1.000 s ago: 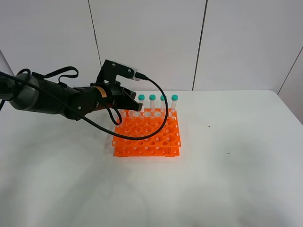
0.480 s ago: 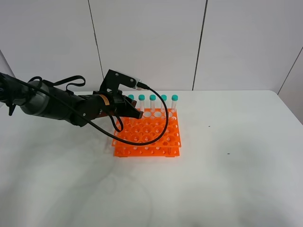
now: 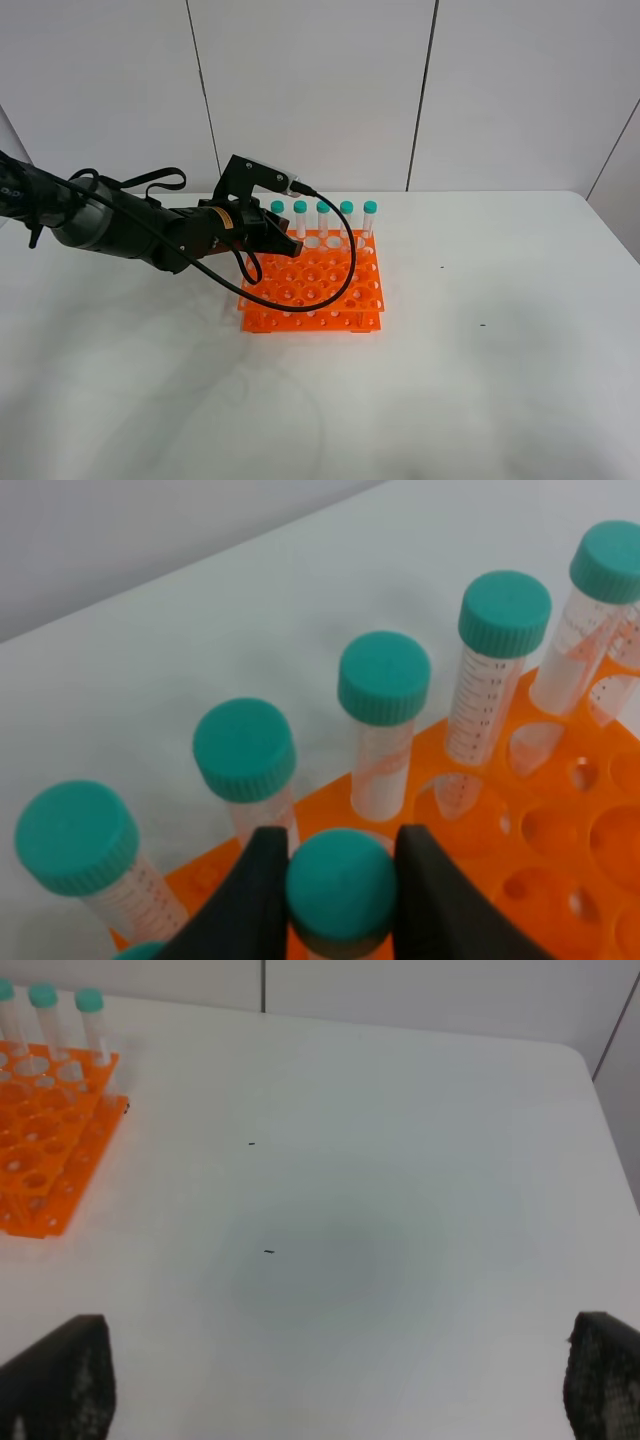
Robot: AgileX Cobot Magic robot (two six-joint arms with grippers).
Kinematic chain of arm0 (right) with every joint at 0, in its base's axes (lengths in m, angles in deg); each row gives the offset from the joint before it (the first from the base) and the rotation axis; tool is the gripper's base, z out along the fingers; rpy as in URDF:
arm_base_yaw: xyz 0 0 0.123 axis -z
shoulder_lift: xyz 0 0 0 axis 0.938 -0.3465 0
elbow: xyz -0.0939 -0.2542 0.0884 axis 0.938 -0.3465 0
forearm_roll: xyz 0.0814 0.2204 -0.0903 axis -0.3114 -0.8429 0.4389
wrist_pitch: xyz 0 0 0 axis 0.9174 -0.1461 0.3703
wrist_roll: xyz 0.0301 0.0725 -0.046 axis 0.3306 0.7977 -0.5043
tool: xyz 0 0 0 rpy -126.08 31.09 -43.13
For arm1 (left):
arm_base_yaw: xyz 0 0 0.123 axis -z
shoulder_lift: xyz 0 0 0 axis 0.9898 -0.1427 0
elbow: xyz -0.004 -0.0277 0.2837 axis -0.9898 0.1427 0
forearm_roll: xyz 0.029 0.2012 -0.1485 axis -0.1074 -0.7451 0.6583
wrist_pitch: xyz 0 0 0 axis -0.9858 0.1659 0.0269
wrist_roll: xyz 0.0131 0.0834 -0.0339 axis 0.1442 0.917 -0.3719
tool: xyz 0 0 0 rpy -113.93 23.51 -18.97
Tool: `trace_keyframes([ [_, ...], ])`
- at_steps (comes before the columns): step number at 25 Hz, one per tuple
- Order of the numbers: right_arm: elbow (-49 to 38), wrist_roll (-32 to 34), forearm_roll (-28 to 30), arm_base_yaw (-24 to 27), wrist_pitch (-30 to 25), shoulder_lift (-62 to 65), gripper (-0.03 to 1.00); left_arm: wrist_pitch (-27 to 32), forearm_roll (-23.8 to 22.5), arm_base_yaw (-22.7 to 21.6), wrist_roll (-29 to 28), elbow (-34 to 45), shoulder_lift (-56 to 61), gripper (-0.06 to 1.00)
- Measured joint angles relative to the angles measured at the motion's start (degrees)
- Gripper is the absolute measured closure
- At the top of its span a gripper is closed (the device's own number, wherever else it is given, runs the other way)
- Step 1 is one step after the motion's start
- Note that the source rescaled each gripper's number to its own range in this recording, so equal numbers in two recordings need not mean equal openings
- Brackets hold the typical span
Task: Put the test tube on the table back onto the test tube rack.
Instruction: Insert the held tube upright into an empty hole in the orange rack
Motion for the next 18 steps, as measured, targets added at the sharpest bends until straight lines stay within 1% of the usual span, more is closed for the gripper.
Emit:
trace_keyframes([
  [8, 0.00, 0.00, 0.00, 0.00, 0.00, 0.00, -0.03, -0.20, 0.07, 0.00, 0.00, 0.00, -0.05, 0.94],
  [9, 0.00, 0.00, 0.00, 0.00, 0.00, 0.00, -0.03, -0.20, 0.07, 0.00, -0.02, 0.00, -0.05, 0.92],
  [10, 0.00, 0.00, 0.00, 0.00, 0.00, 0.00, -0.03, -0.20, 0.07, 0.00, -0.27, 0.00, -0.05, 0.85],
  [12, 0.00, 0.00, 0.00, 0.00, 0.00, 0.00, -0.03, -0.07, 0.07, 0.00, -1.71, 0.00, -0.05, 0.60],
  [14, 0.00, 0.00, 0.00, 0.00, 0.00, 0.00, -0.03, 0.14, 0.07, 0.00, -3.33, 0.00, 0.36, 0.45],
  [15, 0.00, 0.00, 0.00, 0.00, 0.00, 0.00, -0.03, 0.14, 0.07, 0.00, -3.68, 0.00, 0.74, 0.40],
  [18, 0.00, 0.00, 0.00, 0.00, 0.00, 0.00, -0.03, 0.26, 0.07, 0.00, -4.19, 0.00, 1.81, 0.35],
])
